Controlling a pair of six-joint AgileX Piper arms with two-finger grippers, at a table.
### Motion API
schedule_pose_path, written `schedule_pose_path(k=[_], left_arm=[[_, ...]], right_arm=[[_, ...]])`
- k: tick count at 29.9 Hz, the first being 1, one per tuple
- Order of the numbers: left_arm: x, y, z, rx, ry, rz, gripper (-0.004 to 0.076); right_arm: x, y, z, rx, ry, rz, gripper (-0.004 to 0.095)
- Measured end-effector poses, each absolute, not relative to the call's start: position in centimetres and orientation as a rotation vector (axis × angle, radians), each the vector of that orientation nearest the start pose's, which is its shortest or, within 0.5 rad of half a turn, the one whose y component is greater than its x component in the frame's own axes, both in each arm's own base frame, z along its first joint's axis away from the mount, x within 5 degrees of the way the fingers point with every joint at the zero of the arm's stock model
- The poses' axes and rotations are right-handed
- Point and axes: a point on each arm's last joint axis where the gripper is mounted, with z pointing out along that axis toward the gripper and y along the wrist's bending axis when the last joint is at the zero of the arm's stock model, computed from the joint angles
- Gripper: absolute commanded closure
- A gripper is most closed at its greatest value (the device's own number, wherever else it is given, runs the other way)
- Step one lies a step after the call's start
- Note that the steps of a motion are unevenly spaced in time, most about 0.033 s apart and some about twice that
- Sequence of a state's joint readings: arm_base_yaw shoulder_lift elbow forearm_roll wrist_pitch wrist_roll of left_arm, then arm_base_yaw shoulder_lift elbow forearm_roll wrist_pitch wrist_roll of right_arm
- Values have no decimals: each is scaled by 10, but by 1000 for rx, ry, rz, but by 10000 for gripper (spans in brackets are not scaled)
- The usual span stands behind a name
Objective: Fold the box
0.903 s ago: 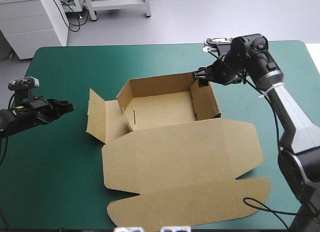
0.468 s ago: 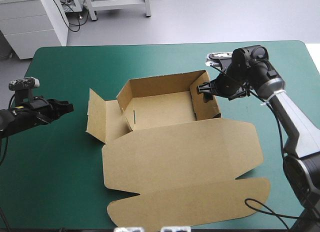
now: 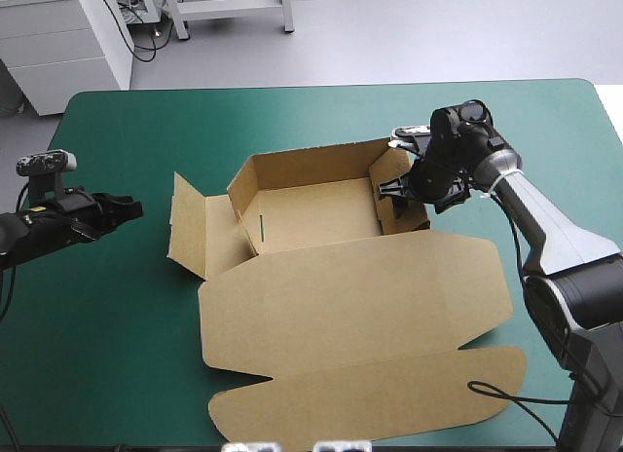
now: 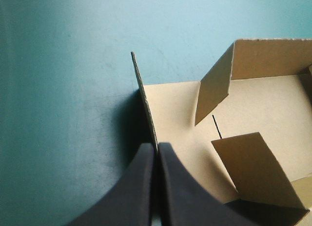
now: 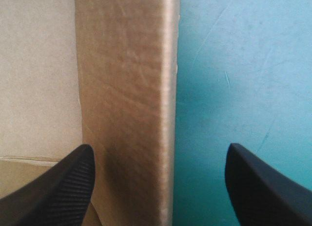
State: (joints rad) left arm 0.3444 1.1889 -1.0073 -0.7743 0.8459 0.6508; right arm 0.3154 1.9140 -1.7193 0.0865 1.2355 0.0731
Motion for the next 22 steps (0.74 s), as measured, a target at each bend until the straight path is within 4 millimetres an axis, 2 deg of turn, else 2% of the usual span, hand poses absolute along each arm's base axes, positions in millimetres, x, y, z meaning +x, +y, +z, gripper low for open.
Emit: schedule_pose_path(k=[6, 13, 22], left_arm=[[240, 35, 344, -37, 2240, -421, 716], [240, 35, 344, -37, 2240, -422, 716], [240, 36, 343, -29, 2248, -406, 716]], right_arm=[[382, 133, 281, -364, 2910, 183, 518], [382, 133, 280, -416, 2902, 184, 931], [383, 131, 279, -466, 2890, 154, 927]])
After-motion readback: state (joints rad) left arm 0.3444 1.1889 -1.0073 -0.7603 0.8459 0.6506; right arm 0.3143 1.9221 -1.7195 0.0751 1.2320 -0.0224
